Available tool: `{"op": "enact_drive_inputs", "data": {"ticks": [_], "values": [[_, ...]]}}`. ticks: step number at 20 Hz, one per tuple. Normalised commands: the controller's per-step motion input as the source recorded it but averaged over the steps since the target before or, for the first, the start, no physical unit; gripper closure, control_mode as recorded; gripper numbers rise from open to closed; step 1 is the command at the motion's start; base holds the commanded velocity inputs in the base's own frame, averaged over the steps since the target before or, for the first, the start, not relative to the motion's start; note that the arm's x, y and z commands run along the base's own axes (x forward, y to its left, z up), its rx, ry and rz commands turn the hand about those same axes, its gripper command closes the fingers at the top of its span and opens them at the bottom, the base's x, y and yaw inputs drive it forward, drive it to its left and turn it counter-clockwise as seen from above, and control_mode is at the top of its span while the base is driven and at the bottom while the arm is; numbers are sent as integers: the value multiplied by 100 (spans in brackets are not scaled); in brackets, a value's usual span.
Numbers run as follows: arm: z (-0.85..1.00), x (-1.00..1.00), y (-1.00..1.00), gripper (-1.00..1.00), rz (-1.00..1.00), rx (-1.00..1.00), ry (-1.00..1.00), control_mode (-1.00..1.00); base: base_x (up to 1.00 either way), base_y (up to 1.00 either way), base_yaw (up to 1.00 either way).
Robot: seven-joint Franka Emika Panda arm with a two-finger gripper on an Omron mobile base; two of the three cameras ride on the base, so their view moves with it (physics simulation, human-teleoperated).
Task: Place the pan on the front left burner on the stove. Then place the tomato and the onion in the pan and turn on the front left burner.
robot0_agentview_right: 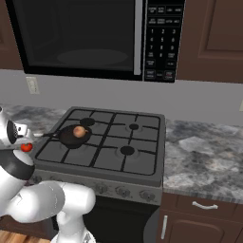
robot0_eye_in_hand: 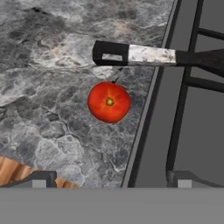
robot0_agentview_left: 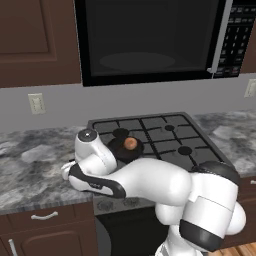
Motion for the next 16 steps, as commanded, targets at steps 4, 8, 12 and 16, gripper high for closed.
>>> {"op": "enact_drive_inputs", "data": {"ticks": [4, 8, 12, 16], "values": [[-14, 18, 0, -100, 0, 0, 0, -100, 0, 0, 0], [-17, 15, 3, -100, 0, 0, 0, -100, 0, 0, 0], [-14, 14, 8, -100, 0, 0, 0, -100, 0, 0, 0], [-11, 18, 10, -100, 0, 0, 0, -100, 0, 0, 0]]}}
